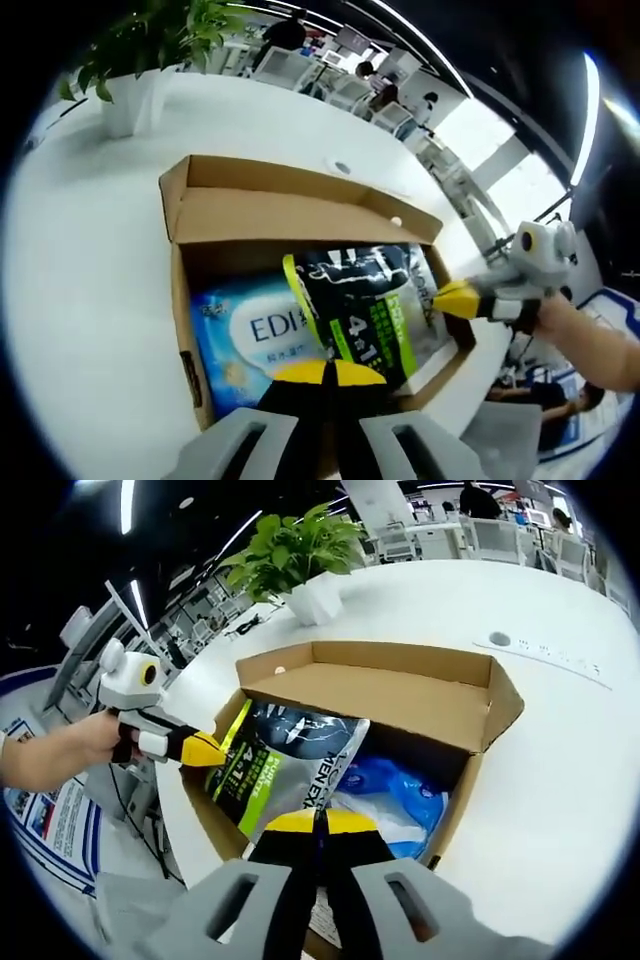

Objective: Operate the shoe box by opening the lid, removing the specified soft item, and placing it in the target area until the item is outside and the box remains undamaged.

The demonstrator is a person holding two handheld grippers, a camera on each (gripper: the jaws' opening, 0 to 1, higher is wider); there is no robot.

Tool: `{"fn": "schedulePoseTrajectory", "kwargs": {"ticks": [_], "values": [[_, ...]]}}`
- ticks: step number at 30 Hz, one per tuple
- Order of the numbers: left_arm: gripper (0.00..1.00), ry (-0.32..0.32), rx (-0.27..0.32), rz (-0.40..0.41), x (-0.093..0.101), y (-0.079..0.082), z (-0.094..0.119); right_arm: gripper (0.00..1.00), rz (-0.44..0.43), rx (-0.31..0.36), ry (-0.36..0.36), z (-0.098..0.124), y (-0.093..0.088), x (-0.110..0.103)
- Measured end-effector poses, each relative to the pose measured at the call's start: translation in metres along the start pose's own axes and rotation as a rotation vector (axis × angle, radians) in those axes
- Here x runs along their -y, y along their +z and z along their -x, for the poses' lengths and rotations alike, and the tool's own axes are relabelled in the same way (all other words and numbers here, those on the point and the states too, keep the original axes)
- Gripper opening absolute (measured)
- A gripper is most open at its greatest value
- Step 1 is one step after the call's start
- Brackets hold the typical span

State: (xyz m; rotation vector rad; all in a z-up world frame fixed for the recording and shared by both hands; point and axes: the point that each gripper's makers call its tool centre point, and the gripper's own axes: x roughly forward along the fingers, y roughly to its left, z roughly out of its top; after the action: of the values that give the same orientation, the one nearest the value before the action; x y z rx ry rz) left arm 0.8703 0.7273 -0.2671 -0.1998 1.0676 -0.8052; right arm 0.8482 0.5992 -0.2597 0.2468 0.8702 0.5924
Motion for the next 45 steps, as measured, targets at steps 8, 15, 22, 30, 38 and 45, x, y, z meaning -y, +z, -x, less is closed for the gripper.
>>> {"fn": "schedulePoseTrajectory", "kwargs": {"ticks": [8, 15, 22, 30, 38, 45], "values": [[0.0, -0.011, 0.011, -0.016, 0.021, 0.003, 0.011, 0.0, 0.006, 0.022, -0.007, 0.014, 0.008, -0.003], [0.0, -0.022, 0.017, -0.036, 0.034, 0.01, 0.013, 0.0, 0.008, 0.033, -0.019, 0.032, 0.01, -0.003], [0.0, -0.027, 0.021, -0.052, 0.051, 0.012, 0.009, 0.0, 0.022, 0.042, -0.028, 0.053, 0.007, 0.0], [0.0, -0.036, 0.026, -0.064, 0.079, 0.015, -0.002, 0.0, 0.018, 0.05, -0.037, 0.077, 0.006, 0.023], [0.0, -0.042, 0.021, -0.075, 0.114, 0.016, -0.024, 0.0, 0.01, 0.06, -0.049, 0.112, -0.007, 0.044], [0.0, -0.052, 0.012, -0.084, 0.149, 0.011, -0.046, 0.0, 0.005, 0.06, -0.062, 0.14, -0.017, 0.073]]}}
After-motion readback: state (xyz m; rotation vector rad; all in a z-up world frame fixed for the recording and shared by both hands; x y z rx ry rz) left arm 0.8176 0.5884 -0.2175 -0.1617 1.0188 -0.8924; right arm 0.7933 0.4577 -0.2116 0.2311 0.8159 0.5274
